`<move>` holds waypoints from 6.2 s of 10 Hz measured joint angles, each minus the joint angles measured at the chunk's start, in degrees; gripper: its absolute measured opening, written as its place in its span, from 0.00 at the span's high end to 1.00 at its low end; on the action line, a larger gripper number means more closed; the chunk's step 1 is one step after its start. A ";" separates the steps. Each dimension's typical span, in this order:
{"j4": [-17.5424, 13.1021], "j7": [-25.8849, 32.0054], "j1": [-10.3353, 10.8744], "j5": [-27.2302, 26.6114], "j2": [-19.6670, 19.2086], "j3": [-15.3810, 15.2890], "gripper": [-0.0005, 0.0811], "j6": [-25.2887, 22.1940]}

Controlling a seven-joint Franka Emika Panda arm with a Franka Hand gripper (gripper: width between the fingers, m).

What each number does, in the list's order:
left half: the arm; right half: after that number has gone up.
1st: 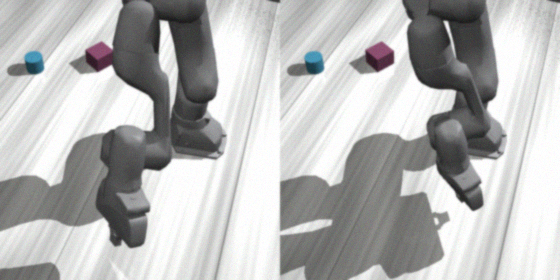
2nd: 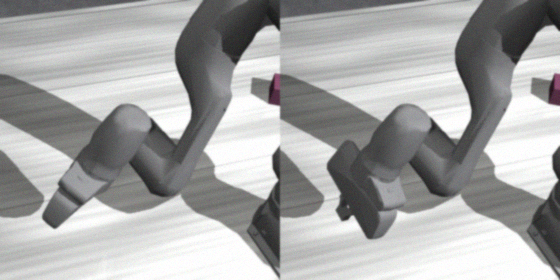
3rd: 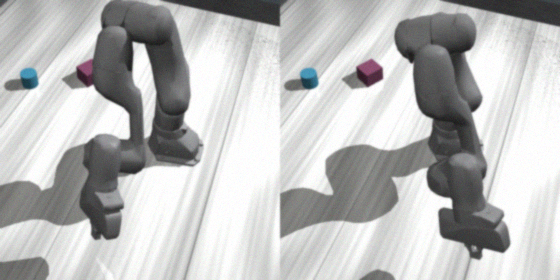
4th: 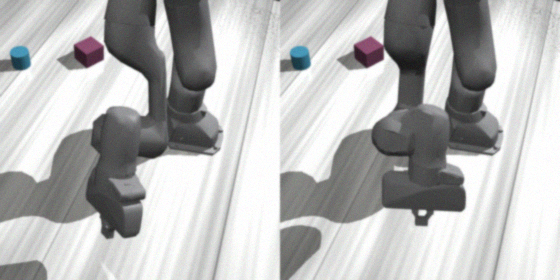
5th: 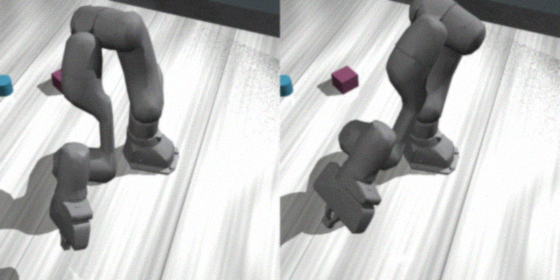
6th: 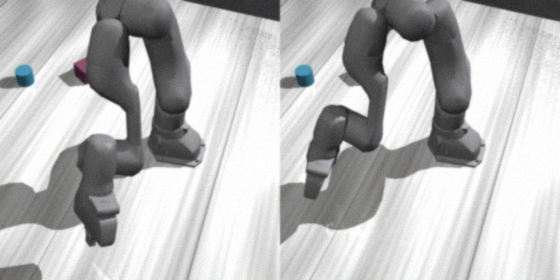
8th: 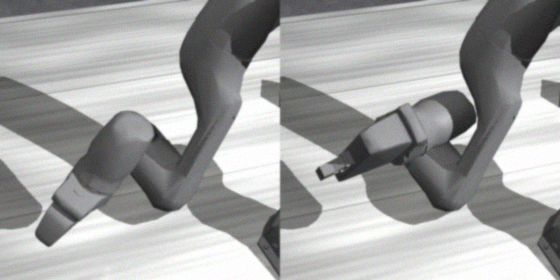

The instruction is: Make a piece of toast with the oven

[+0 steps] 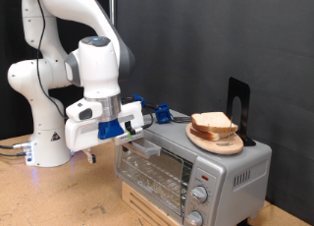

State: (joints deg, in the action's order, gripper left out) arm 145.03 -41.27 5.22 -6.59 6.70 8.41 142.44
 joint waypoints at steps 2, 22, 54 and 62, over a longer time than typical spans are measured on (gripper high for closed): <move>0.15 1.45 -0.01 -0.18 0.03 0.61 0.00 0.03; 0.34 -8.97 1.91 0.11 1.05 -6.02 0.00 3.38; 5.31 -4.57 -1.21 -0.65 12.31 -7.66 0.00 -3.39; 5.50 -4.18 -7.03 6.37 9.24 -5.93 0.00 -3.14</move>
State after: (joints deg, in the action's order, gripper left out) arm 150.53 -45.45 -1.81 -0.22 15.94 2.47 139.30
